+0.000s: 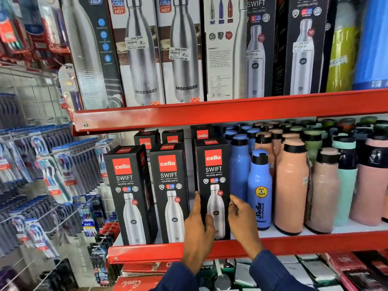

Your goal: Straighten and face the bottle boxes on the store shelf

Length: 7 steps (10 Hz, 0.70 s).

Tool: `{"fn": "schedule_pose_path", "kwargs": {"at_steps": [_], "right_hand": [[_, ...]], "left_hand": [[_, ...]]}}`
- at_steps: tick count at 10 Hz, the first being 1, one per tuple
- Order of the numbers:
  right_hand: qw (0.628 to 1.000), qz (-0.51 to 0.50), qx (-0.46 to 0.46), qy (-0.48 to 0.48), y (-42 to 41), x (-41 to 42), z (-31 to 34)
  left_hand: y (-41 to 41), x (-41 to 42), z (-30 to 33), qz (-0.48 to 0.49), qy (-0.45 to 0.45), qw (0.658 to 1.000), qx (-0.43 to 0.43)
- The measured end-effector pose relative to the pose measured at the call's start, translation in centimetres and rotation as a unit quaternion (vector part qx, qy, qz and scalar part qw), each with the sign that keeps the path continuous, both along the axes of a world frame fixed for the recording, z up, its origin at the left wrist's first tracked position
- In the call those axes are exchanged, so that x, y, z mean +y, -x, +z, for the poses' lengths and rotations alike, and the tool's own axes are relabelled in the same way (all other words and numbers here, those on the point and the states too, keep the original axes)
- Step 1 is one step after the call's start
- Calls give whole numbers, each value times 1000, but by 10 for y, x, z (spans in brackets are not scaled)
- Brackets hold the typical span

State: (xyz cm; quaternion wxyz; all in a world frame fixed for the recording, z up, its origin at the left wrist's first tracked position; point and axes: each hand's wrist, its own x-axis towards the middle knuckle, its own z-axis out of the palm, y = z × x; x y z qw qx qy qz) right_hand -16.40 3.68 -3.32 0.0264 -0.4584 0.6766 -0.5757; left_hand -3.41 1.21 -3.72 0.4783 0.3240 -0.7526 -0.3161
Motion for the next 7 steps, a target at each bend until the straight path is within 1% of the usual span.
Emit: {"fn": "schedule_pose_path", "kwargs": {"at_steps": [3, 6, 7], "right_hand": [[999, -11, -31, 15, -12, 14, 3], [999, -6, -36, 13, -12, 12, -3], [998, -19, -55, 28, -15, 18, 2]], "left_hand": [[-5, 8, -2, 13, 21, 1000, -3], [-9, 13, 0, 1, 14, 1000, -13], [-12, 17, 4, 1, 23, 999, -23]]}}
